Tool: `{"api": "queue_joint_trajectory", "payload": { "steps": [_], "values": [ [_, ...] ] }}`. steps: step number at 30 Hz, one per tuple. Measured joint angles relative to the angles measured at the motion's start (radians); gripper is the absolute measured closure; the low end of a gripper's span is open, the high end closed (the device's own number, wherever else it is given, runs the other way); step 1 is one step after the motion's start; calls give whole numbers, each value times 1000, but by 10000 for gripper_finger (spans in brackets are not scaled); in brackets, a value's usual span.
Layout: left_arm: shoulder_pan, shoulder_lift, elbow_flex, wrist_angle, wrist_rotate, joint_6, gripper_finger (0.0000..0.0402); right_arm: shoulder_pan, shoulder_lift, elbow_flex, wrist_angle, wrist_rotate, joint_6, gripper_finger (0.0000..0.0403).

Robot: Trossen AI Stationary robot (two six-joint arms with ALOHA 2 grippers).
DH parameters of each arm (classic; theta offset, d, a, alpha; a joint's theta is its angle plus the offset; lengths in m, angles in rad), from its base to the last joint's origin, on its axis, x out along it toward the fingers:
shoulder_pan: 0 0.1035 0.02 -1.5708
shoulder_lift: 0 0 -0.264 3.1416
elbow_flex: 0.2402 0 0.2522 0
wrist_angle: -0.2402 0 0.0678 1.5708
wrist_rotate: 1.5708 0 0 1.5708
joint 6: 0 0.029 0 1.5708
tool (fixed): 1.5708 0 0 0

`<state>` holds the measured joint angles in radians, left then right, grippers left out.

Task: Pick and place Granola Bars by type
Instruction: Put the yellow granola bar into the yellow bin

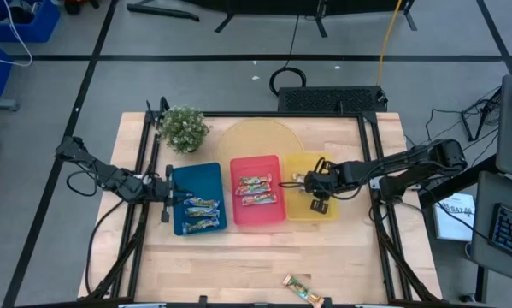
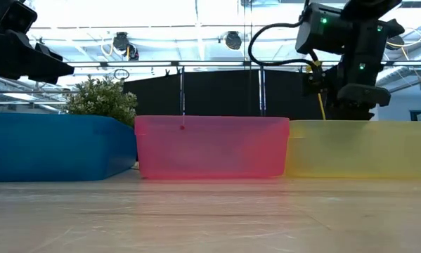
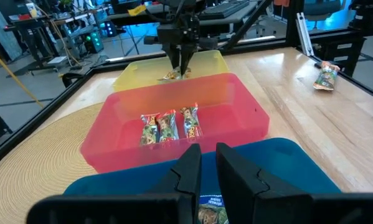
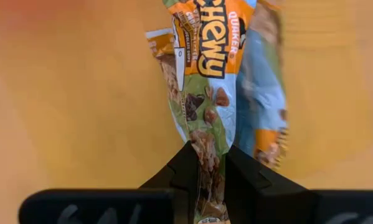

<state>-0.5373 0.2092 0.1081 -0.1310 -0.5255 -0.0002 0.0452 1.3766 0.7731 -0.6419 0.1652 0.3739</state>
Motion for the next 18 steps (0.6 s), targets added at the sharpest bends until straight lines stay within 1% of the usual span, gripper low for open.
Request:
{"api": "queue_joint_trajectory", "payload": {
  "steps": [4,8,13,15,18],
  "values": [
    [0,0,0,0,0,0,344,0,0,0,23,-19,-30,345],
    [0,0,0,0,0,0,344,0,0,0,24,16,-19,306],
    [0,0,0,0,0,-1,344,0,0,0,24,17,-19,251],
    [0,0,0,-1,0,0,344,0,-10,0,24,17,-19,238],
    [0,0,0,-1,0,0,344,0,-13,14,7,17,-19,231]
  ]
}}
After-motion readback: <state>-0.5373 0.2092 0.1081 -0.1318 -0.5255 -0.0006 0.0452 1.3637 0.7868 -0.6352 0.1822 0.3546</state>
